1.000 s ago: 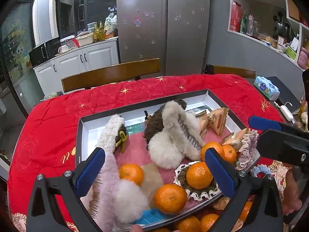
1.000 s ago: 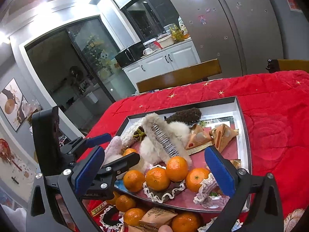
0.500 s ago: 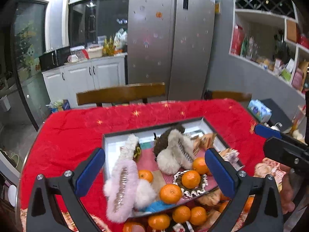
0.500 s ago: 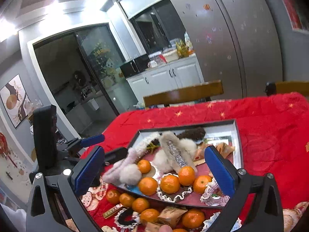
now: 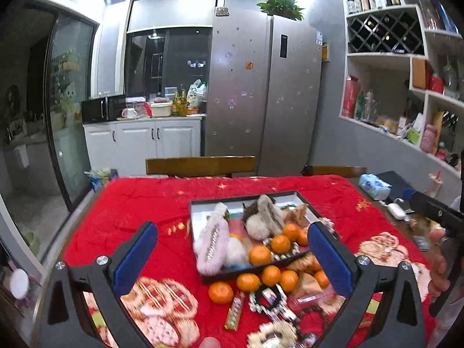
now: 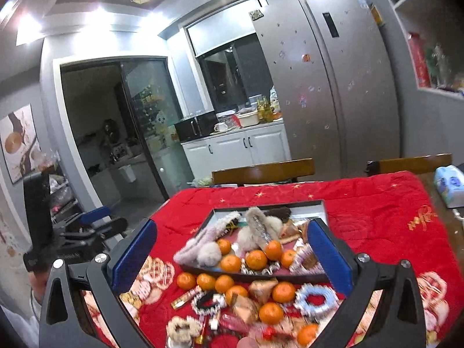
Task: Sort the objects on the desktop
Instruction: 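Withdraw both open tools from the box back toward the loose items, then move the left tool onto a loose orange while the right tool approaches another orange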
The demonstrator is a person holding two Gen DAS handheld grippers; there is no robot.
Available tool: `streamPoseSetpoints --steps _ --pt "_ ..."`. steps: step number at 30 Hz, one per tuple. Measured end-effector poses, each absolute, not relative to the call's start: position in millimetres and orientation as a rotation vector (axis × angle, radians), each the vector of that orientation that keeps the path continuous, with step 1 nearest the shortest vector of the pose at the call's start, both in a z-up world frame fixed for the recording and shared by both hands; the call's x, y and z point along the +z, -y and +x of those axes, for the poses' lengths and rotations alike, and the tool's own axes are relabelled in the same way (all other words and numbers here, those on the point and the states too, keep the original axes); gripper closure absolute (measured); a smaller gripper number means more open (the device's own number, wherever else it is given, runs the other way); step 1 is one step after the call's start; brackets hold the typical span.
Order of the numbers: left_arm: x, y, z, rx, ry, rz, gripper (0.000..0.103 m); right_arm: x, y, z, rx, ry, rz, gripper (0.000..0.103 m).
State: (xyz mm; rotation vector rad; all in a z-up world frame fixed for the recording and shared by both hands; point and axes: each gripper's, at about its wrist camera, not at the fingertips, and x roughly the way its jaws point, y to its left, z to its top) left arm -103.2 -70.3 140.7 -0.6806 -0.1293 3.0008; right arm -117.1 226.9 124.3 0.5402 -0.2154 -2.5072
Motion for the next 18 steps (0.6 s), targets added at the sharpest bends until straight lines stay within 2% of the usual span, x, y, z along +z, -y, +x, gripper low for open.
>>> streamPoseSetpoints --steps 12,18 --pt "81 58 -54 2.910 0.155 -0.781 0.000 96 -228 -64 -2.478 0.232 0.578 0.000" --pt "76 62 -54 2.919 0.145 -0.812 0.000 85 -223 -64 -2.473 0.235 0.605 0.000"
